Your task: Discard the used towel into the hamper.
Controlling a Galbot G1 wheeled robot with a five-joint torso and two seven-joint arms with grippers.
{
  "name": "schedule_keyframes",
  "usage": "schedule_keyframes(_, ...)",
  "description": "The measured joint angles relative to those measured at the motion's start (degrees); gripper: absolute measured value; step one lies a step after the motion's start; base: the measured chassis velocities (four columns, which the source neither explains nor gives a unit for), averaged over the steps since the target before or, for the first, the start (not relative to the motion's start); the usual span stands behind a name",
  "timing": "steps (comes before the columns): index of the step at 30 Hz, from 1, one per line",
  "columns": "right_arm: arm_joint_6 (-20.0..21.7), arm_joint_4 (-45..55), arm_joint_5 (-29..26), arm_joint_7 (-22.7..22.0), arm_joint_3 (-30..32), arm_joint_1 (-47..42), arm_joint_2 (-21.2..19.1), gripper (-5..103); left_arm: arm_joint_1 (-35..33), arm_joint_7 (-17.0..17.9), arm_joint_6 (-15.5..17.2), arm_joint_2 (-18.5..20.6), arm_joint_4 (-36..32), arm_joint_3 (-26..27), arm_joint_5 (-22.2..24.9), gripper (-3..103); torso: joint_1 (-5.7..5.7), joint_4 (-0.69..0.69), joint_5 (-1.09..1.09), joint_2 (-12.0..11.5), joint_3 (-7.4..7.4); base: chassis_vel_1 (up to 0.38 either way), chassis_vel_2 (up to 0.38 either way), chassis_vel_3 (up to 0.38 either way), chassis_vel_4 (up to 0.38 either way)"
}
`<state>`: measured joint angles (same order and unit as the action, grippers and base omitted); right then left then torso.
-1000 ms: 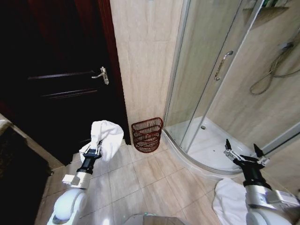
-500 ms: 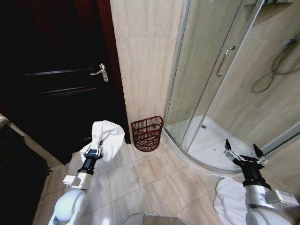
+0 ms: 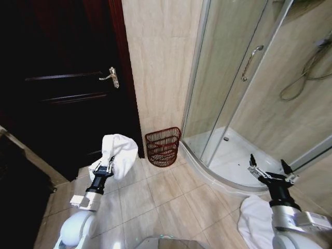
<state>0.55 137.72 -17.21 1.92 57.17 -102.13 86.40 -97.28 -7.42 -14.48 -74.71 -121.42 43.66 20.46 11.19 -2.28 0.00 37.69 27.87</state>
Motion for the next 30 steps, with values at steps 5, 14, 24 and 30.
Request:
schedule_keyframes(5, 0.1, -0.3, 0.3, 0.0, -0.1, 0.1, -0.2, 100, 0.2, 0.0, -0.1, 0.1, 0.7, 0.0, 0.1, 15, -0.47, 0.0, 0.0, -1.1, -0.63, 0.0, 0.0, 0.0, 0.0)
schedule_keyframes(14, 0.1, -0.8, 1.2, 0.2, -1.0, 0.6, 0.4, 100, 0.0, 0.0, -1.1, 0.3, 1.9, 0.1, 0.4, 15, -1.34, 0.0, 0.0, -3.3, -1.93, 0.0, 0.0, 0.0, 0.0)
schedule_keyframes(24, -0.1, -1.2, 1.5, 0.4, -1.0, 0.6, 0.7, 100, 0.2, 0.0, -1.2, 0.3, 2.4, -0.1, 0.3, 15, -2.48, 0.0, 0.0, -6.1, -3.61, 0.0, 0.0, 0.0, 0.0)
schedule_keyframes(30, -0.2, -1.3, 1.5, 0.4, -1.0, 0.5, 0.7, 100, 0.3, 0.0, -1.2, 0.3, 2.6, -0.1, 0.2, 15, -2.98, 0.0, 0.0, -7.4, -4.41, 0.0, 0.0, 0.0, 0.0)
